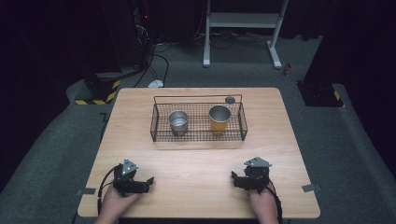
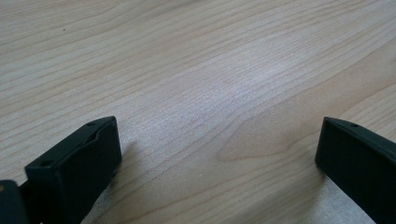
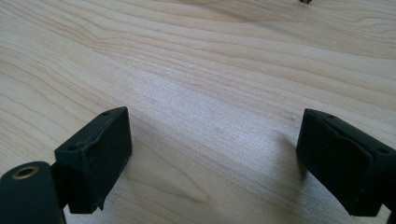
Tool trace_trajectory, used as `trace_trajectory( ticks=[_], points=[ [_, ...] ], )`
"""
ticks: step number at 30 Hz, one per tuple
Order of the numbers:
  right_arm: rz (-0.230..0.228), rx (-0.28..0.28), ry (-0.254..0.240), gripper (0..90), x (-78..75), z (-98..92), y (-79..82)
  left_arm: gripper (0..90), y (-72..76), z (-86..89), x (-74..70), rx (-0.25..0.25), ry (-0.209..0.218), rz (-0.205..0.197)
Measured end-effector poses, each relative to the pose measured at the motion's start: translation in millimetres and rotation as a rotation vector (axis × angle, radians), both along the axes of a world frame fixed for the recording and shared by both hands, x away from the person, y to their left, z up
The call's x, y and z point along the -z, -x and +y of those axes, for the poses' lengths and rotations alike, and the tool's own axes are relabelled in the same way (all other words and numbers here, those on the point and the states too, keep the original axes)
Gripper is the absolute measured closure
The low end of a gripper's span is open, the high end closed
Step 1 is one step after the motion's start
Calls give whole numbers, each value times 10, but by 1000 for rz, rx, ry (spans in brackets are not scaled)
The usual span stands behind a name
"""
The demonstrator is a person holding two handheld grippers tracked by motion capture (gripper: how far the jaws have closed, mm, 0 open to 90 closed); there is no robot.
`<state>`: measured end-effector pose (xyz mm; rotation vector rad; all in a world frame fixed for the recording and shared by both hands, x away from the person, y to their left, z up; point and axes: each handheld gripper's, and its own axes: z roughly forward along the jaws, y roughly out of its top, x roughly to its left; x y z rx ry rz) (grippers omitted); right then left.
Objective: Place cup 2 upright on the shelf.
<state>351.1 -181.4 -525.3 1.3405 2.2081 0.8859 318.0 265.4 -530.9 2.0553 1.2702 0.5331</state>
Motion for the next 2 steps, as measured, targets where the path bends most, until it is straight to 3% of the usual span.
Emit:
trace_trajectory(
  ticks=[2],
  points=[
    [1,3,-2,103,0,3,3,7,-2,1,-1,1,0,2]
  ],
)
